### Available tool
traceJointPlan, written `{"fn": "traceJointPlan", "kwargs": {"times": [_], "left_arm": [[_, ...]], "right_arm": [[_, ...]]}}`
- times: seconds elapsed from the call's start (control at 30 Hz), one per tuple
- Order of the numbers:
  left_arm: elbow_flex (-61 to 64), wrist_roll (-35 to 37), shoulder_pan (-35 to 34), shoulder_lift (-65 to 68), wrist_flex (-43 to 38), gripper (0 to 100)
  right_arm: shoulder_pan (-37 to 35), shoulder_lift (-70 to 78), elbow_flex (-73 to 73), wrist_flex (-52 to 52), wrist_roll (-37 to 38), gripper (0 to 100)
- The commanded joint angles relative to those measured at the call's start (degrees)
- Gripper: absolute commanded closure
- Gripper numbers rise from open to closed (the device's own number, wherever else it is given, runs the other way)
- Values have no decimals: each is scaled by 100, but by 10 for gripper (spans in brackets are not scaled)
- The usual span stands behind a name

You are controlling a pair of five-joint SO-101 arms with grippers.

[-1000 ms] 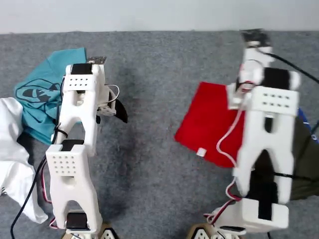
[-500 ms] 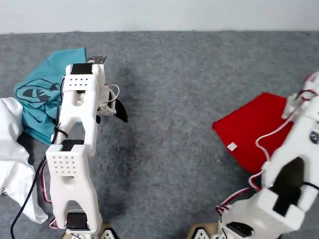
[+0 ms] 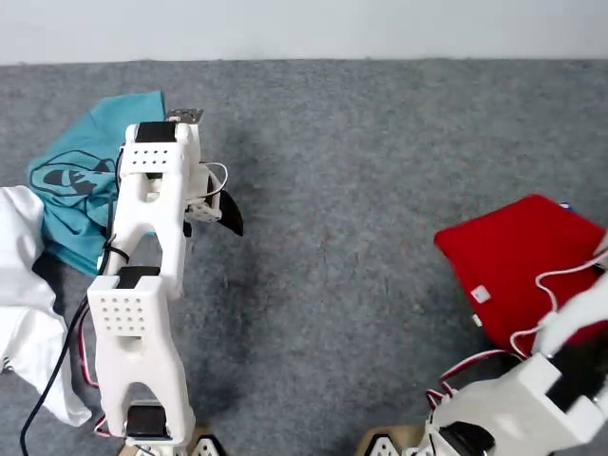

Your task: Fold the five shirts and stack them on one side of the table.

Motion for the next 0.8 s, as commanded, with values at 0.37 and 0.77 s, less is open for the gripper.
{"fn": "traceJointPlan", "kwargs": {"times": [0.37,0.77], "left_arm": [[-31,-62,26,-53,-26,675],[-31,-62,26,-53,-18,675]], "right_arm": [[549,-31,167,-462,-18,989],[602,-101,237,-163,-343,850]]}}
